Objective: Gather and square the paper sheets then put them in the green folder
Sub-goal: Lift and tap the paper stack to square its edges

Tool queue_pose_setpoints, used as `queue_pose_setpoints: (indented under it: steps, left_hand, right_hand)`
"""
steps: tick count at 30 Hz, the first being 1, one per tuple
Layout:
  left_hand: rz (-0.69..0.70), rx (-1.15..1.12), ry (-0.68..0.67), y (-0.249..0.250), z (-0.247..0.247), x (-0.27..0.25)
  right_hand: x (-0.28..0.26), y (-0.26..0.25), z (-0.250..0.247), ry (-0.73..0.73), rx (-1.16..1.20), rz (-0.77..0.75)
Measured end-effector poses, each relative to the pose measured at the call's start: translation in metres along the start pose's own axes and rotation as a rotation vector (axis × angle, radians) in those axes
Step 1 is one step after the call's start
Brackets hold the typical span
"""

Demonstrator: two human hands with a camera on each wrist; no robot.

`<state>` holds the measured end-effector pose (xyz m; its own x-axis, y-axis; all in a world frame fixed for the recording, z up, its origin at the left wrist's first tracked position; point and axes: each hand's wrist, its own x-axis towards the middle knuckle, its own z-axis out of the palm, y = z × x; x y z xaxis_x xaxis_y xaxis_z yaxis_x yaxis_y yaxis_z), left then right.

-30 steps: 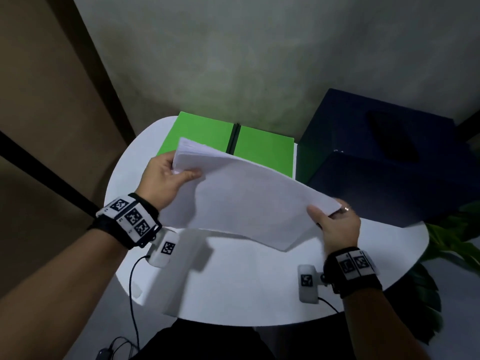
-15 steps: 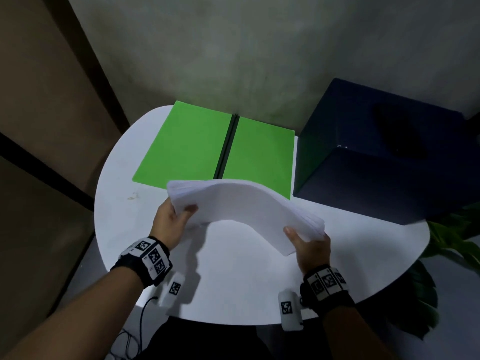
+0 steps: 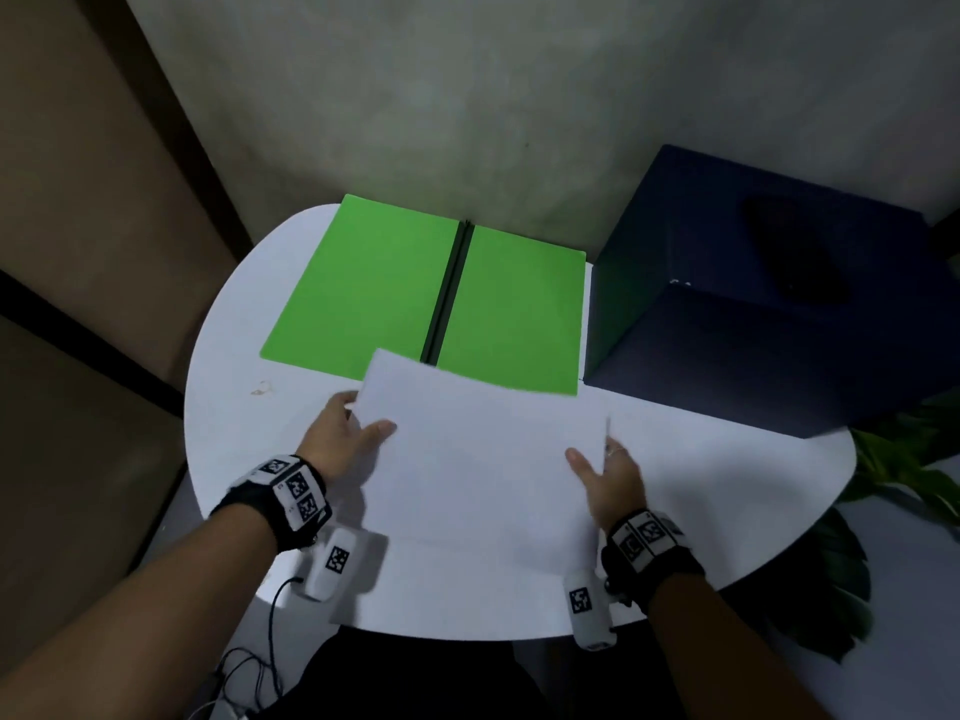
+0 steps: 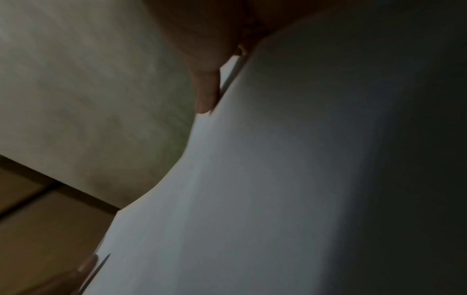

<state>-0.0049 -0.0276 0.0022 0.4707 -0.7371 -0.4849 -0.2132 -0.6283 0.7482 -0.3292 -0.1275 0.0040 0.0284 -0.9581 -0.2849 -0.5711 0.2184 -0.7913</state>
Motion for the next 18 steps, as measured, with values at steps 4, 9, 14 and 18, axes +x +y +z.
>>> queue_pose_setpoints:
  steps: [4,9,14,18]
  left_hand:
    - [-0.018,0.161,-0.02,-0.022,0.032,0.008]
    - [-0.094,0.173,0.016,-0.014,0.023,0.01]
    - [0.152,0.014,0.04,0.003,0.009,0.003]
    - [0.403,-0.158,-0.109,0.042,-0.01,-0.011]
  right_hand:
    - [0.003,0.042,0.032,-0.051,-0.127,0.167]
    - [0.007,0.053,0.03,-0.02,-0.126,0.174]
    - [0.003,0.032,0.026,0.051,-0.25,0.178]
    - [0.004,-0.037,0.022,0.033,-0.389,-0.223]
